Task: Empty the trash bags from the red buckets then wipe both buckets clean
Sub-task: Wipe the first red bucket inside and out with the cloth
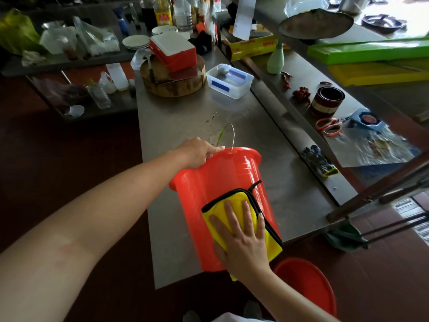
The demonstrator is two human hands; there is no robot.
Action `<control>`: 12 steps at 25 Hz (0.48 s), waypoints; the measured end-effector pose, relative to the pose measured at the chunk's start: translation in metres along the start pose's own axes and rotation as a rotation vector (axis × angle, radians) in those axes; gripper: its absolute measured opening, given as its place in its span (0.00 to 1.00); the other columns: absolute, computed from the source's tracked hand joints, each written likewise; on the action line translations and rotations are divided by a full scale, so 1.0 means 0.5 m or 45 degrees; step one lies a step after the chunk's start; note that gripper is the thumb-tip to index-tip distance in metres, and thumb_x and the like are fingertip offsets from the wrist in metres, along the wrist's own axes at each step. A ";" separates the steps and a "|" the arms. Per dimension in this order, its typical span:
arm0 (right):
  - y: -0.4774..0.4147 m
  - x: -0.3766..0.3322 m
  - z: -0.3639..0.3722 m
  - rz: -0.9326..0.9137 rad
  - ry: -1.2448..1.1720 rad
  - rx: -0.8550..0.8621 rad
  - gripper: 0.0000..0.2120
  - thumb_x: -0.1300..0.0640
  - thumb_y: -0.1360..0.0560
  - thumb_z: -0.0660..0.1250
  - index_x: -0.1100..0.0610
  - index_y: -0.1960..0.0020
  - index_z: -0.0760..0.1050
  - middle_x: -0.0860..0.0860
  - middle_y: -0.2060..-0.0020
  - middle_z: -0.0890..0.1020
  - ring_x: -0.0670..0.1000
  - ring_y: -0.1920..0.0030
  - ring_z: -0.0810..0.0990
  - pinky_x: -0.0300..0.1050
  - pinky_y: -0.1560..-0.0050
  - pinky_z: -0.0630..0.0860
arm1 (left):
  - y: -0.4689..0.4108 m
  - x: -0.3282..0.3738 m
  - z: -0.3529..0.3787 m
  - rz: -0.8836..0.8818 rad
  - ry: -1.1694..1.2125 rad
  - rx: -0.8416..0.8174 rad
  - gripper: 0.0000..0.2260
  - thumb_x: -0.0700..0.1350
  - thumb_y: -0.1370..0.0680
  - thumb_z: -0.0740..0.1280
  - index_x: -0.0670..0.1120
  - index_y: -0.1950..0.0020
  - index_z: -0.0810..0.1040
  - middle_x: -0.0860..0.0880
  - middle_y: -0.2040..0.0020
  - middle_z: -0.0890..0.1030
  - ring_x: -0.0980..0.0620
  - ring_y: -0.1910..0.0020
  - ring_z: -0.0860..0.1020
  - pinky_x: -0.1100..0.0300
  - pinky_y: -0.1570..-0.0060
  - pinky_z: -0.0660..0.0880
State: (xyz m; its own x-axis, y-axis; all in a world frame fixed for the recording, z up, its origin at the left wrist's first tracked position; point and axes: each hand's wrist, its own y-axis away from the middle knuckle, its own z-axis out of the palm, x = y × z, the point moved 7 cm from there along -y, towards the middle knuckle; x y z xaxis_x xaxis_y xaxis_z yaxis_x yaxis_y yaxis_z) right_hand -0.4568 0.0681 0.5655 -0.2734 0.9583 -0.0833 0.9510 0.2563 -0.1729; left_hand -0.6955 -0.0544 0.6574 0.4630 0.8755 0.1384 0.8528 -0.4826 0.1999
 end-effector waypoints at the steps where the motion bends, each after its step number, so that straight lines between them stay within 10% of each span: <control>1: 0.009 0.001 0.000 0.006 -0.003 0.001 0.32 0.34 0.24 0.60 0.35 0.22 0.58 0.48 0.18 0.52 0.65 0.19 0.47 0.76 0.29 0.54 | 0.000 0.002 -0.001 0.002 -0.003 0.005 0.23 0.45 0.17 0.60 0.67 0.26 0.65 0.51 0.37 0.81 0.45 0.38 0.77 0.55 0.43 0.72; 12: -0.229 0.045 -0.019 0.282 -0.208 -0.189 0.32 0.28 0.24 0.50 0.30 0.22 0.47 0.44 0.18 0.41 0.60 0.20 0.35 0.74 0.26 0.46 | 0.017 -0.015 0.001 0.020 -0.105 0.056 0.24 0.45 0.17 0.58 0.67 0.25 0.64 0.47 0.34 0.79 0.41 0.37 0.77 0.53 0.42 0.72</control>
State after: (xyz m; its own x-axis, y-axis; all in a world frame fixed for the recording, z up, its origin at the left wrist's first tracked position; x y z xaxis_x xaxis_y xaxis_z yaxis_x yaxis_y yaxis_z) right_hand -0.5706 0.0613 0.5929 -0.0655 0.9630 -0.2613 0.9974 0.0709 0.0113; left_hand -0.6916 -0.0650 0.6578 0.4934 0.8677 0.0607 0.8540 -0.4965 0.1555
